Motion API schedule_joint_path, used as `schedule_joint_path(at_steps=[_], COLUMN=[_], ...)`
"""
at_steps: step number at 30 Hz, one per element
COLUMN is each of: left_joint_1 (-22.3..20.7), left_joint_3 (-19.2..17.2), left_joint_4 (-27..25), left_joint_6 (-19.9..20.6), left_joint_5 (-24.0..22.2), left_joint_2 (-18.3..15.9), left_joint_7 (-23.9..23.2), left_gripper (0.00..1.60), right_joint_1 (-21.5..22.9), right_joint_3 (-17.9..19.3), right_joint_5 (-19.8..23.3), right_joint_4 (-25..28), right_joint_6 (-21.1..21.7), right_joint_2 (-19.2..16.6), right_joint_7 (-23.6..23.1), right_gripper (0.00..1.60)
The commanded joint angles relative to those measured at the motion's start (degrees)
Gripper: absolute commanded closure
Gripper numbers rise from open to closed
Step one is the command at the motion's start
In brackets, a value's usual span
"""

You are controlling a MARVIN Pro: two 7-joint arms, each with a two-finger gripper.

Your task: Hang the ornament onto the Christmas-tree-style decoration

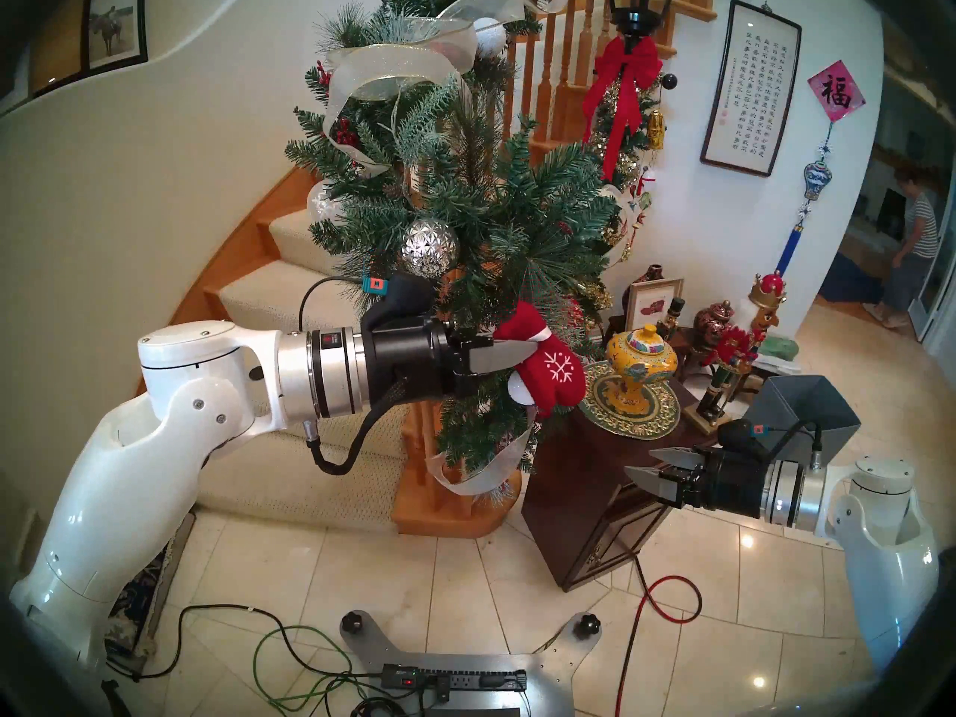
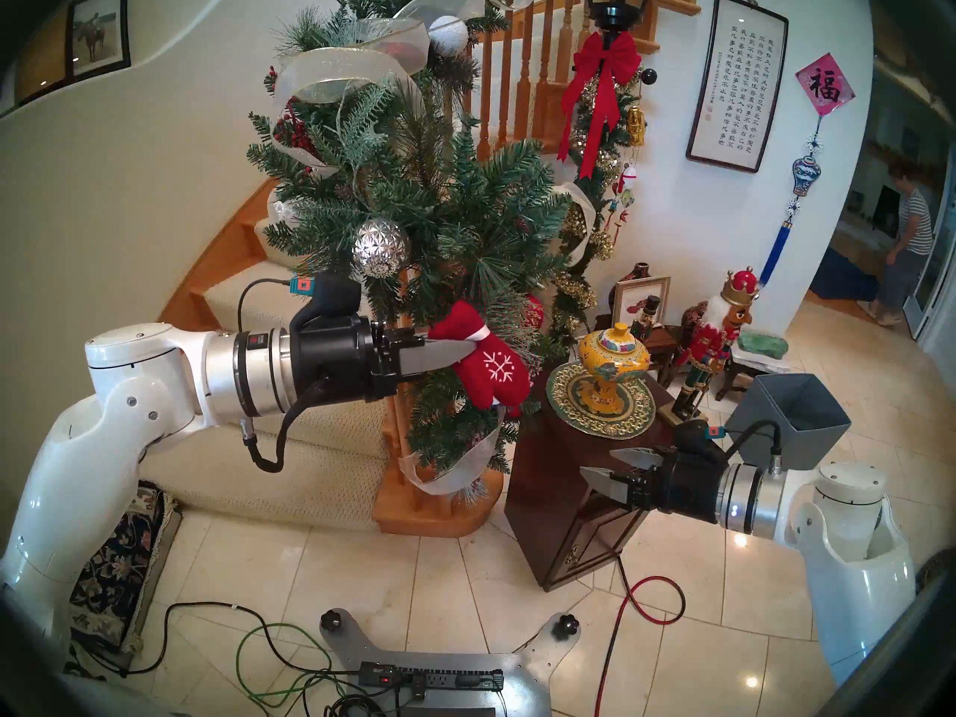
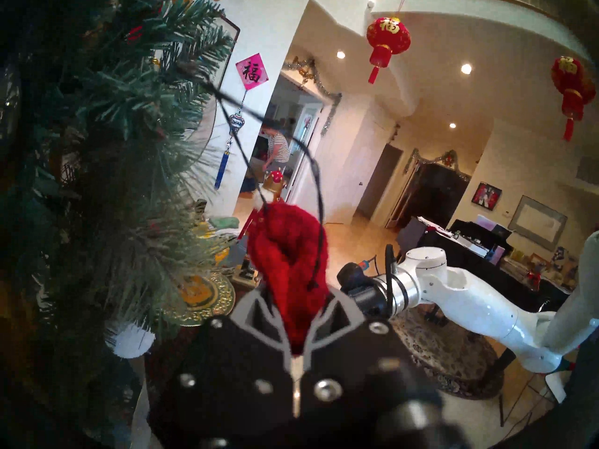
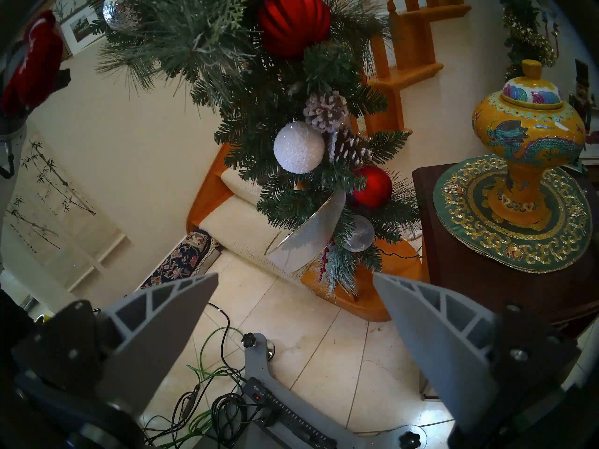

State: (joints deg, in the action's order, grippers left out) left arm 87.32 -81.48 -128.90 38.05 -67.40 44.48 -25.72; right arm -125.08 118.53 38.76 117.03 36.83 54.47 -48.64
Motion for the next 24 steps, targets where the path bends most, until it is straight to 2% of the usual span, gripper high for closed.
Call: schedule_joint_path(at_steps=[1,4,8,16,18,20,24], left_joint_1=[0.0,0.2,-0.4,-1.6,-1.7,-1.9,-2.3], left_joint_3=[0.0,0.3,2.3,2.9,2.9,2.9,3.1], left_joint_4=[-0.1,0.1,0.4,2.4,2.6,3.0,3.8], left_joint_6=[-1.8,-2.8,-4.7,-5.7,-6.0,-6.3,-7.2], left_joint_5=[1.4,2.7,7.2,8.7,8.9,9.1,10.1], left_joint_2=[-0.3,-0.7,-1.6,-1.4,-1.4,-1.4,-1.5], left_joint_7=[-1.7,-3.2,-4.3,-6.0,-6.3,-6.7,-7.8], left_gripper=[1.6,1.6,1.59,1.51,1.45,1.32,1.27], right_joint_1=[0.2,0.2,0.2,0.2,0.2,0.2,0.2], right_joint_3=[0.3,0.3,0.3,0.3,0.3,0.3,0.3], right_joint_5=[0.1,0.1,0.1,0.1,0.1,0.1,0.1], right_joint_4=[0.3,0.3,0.3,0.3,0.3,0.3,0.3], right_joint_6=[0.0,-0.1,-0.1,-0.1,-0.1,-0.1,-0.1], right_joint_2=[-0.1,-0.1,-0.1,-0.1,-0.1,-0.1,-0.1], right_joint_7=[0.0,0.0,0.0,0.0,0.0,0.0,0.0], right_gripper=[0.0,0.0,0.0,0.0,0.0,0.0,0.0])
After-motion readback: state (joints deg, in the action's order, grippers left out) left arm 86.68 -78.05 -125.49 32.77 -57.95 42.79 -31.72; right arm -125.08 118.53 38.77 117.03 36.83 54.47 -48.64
